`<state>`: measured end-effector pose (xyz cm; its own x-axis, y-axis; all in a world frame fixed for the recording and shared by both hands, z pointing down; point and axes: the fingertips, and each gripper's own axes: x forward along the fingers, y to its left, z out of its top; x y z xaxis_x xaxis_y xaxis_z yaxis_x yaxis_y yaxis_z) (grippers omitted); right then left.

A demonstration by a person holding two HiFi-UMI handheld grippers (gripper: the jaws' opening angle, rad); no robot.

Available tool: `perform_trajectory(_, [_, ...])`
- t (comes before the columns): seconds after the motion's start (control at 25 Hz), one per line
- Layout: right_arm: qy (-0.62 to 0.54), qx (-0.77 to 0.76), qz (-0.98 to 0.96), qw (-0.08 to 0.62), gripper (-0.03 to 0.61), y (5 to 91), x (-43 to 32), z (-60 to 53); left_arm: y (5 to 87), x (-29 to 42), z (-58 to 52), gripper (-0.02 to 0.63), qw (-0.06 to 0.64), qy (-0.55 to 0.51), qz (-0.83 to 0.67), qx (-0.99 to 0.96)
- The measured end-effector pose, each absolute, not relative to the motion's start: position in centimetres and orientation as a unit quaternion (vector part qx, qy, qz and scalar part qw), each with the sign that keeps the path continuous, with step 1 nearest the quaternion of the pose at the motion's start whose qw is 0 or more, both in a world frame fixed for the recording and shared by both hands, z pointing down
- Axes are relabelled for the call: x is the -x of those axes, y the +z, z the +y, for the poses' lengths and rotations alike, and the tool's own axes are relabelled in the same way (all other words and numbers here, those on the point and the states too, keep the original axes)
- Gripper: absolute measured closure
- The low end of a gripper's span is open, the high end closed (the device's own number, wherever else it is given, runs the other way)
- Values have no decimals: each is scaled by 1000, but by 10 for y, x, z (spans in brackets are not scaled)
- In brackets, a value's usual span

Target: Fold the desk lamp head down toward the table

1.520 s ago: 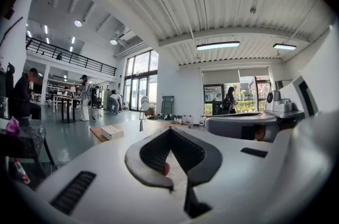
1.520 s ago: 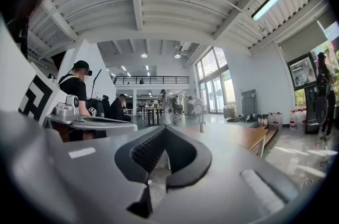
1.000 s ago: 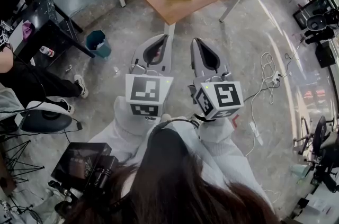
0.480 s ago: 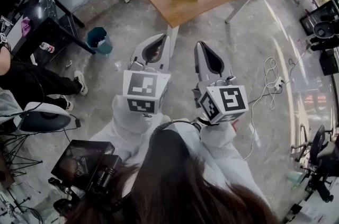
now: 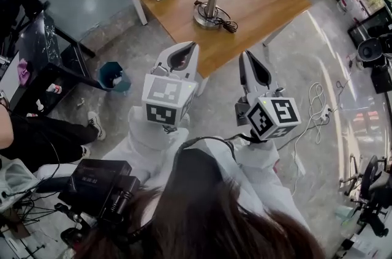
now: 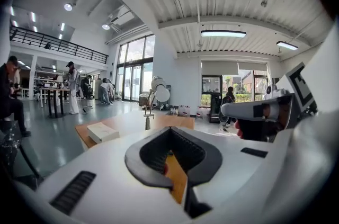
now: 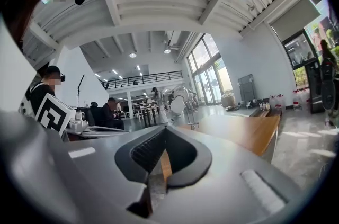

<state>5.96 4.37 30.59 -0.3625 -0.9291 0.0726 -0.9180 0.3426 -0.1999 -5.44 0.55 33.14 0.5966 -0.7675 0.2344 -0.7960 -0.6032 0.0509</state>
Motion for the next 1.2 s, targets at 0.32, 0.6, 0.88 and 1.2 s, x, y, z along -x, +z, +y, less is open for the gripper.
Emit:
perform_trajectory(0.32, [-188,552,812,28,577,348,-74,-85,380,42,-115,612,117,128,-405,-898])
perform_trajectory(0.6, [-299,485,822,13,577,362,-120,-173,401,-3,-185,612,163,148,-387,-895])
perform_trajectory(0.88, [-405,340,847,45,559,350,-120,-256,423,-16,-250,596,188,151,-387,-890])
perform_trajectory(1.2, [-608,109,770,161,389,321,-111,-293,440,-36,-290,477,195,181,-334,-904])
